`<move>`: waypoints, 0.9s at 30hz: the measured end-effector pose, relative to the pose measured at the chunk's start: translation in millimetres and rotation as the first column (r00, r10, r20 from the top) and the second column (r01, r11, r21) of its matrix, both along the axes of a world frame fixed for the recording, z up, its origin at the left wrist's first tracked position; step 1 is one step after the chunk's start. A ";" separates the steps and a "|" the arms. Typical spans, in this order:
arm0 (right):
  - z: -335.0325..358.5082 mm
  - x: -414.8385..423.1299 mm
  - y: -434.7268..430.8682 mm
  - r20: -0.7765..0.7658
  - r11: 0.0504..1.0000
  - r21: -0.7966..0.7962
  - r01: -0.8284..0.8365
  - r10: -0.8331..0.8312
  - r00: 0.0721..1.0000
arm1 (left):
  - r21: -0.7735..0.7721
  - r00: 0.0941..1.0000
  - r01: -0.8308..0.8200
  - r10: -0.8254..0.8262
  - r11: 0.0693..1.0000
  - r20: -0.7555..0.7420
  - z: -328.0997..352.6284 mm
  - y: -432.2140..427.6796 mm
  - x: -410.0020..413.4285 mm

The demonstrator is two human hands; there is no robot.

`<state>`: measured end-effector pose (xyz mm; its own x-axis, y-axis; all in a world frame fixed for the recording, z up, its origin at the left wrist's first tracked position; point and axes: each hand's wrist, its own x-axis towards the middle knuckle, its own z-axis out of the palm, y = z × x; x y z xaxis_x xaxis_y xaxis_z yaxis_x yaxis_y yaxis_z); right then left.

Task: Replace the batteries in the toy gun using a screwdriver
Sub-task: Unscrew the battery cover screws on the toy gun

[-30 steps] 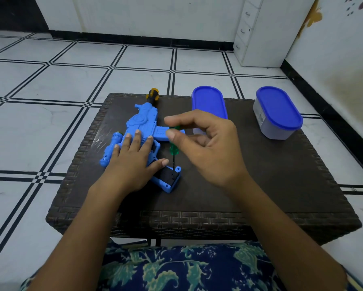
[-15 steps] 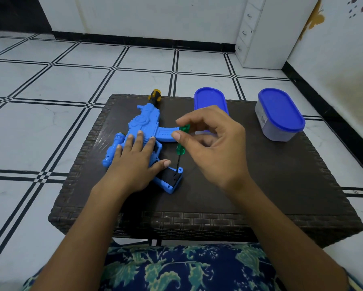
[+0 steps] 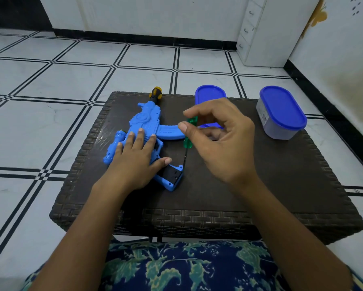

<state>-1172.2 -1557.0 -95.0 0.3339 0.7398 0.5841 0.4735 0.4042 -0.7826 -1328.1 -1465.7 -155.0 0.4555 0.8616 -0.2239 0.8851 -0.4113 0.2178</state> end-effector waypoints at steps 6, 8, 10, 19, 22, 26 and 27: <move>-6.4 8.1 4.0 0.160 0.990 -0.003 0.143 -0.141 0.977 | 0.019 0.999 0.015 -0.016 1.000 0.028 2.0 -1.0 0.6; -12.8 12.6 7.0 0.277 0.981 -0.081 0.174 -0.146 0.950 | 0.018 0.998 0.037 -0.038 0.999 0.054 3.4 -2.9 -1.2; -19.0 15.5 10.0 0.376 0.965 -0.190 0.183 -0.100 0.921 | 0.004 0.992 0.076 -0.076 0.997 0.103 5.2 -5.8 -3.9; -33.5 18.9 16.4 0.580 0.732 -0.611 0.302 0.155 0.800 | -0.016 0.942 0.307 -0.302 0.951 0.147 8.8 -23.7 -11.6; -35.1 18.1 16.7 0.590 0.688 -0.655 0.312 0.208 0.780 | 0.005 0.946 0.300 -0.298 0.954 0.131 8.5 -23.1 -9.5; -37.9 20.4 19.1 0.576 0.643 -0.698 0.315 0.243 0.780 | 0.006 0.953 0.277 -0.276 0.961 0.124 9.2 -25.3 -5.6; -38.5 21.2 19.7 0.572 0.641 -0.701 0.314 0.241 0.784 | 0.007 0.955 0.269 -0.268 0.963 0.124 10.5 -26.4 -4.7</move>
